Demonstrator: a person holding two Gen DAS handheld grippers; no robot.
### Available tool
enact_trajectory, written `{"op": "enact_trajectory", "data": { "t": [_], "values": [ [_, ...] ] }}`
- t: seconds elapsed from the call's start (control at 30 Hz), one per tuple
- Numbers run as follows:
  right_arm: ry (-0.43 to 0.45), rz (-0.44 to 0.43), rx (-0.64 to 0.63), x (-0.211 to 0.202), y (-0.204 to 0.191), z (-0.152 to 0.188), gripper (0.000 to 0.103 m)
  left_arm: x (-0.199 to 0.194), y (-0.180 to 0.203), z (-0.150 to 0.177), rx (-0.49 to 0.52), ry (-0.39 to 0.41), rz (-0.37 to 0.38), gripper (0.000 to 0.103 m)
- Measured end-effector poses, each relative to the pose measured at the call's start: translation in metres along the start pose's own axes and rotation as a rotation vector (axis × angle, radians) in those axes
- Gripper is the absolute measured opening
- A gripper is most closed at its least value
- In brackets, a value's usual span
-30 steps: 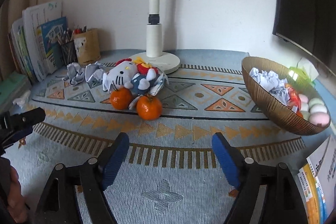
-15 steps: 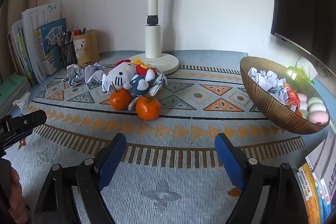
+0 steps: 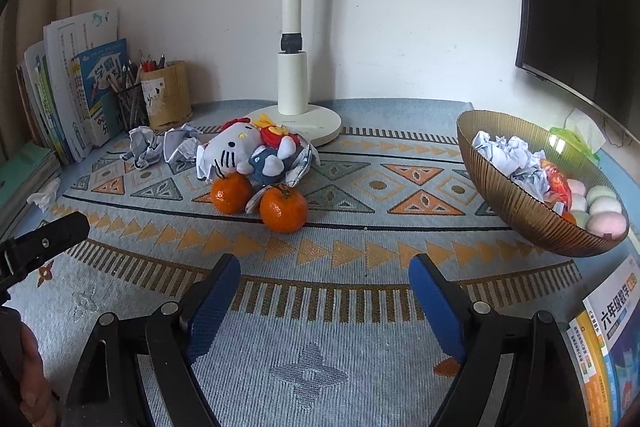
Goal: Organize objects
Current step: 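Move both open grippers back toward the Hello Kitty doll and paper balls, then grasp a paper ball with the left gripper while the right gripper grasps the Hello Kitty doll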
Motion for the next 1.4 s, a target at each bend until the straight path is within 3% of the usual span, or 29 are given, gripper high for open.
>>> {"op": "enact_trajectory", "data": {
  "t": [0.17,0.4,0.57,0.7,0.77,0.87,1.03,1.23,1.3,1.37,1.4],
  "values": [
    [-0.006,0.007,0.000,0.002,0.001,0.001,0.085,0.008,0.004,0.004,0.069,-0.039,-0.096,0.102],
    [-0.019,0.018,-0.016,0.004,0.000,0.002,0.085,0.007,0.001,0.004,0.066,-0.037,-0.091,0.102],
    [-0.025,0.030,-0.017,0.006,0.001,0.002,0.085,0.003,0.005,0.004,0.067,-0.031,-0.047,0.102],
    [-0.054,0.027,0.014,0.010,0.006,-0.001,0.078,0.002,0.004,0.002,0.043,-0.064,0.023,0.102],
    [-0.101,-0.012,0.047,0.017,0.008,-0.009,0.068,0.003,0.003,-0.010,0.073,-0.082,0.063,0.102],
    [-0.100,-0.073,0.095,0.025,0.008,-0.038,0.068,0.012,-0.012,-0.045,0.122,-0.064,0.067,0.102],
    [-0.122,-0.153,0.084,0.059,-0.007,-0.067,0.068,0.066,-0.046,-0.087,0.136,-0.088,0.074,0.102],
    [-0.168,-0.189,0.011,0.101,-0.025,-0.056,0.069,0.148,-0.051,-0.084,0.229,-0.179,0.042,0.102],
    [-0.189,-0.186,0.008,0.112,-0.024,-0.052,0.071,0.169,-0.053,-0.079,0.218,-0.214,0.048,0.100],
    [-0.218,-0.206,0.015,0.124,-0.025,-0.048,0.074,0.181,-0.056,-0.076,0.173,-0.229,0.058,0.090],
    [-0.230,-0.225,0.027,0.129,-0.025,-0.046,0.074,0.186,-0.057,-0.074,0.145,-0.246,0.077,0.068]
  ]
}}
Point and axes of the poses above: each gripper's, at about its wrist camera, not at the fingertips, and x roughly the way its jaws point, y to its right, z to its underside, the point moved 4 cm from there along x, roughly the way its jaws point, and after that the axes turned 15 degrees about y, right-handed, at the moved point
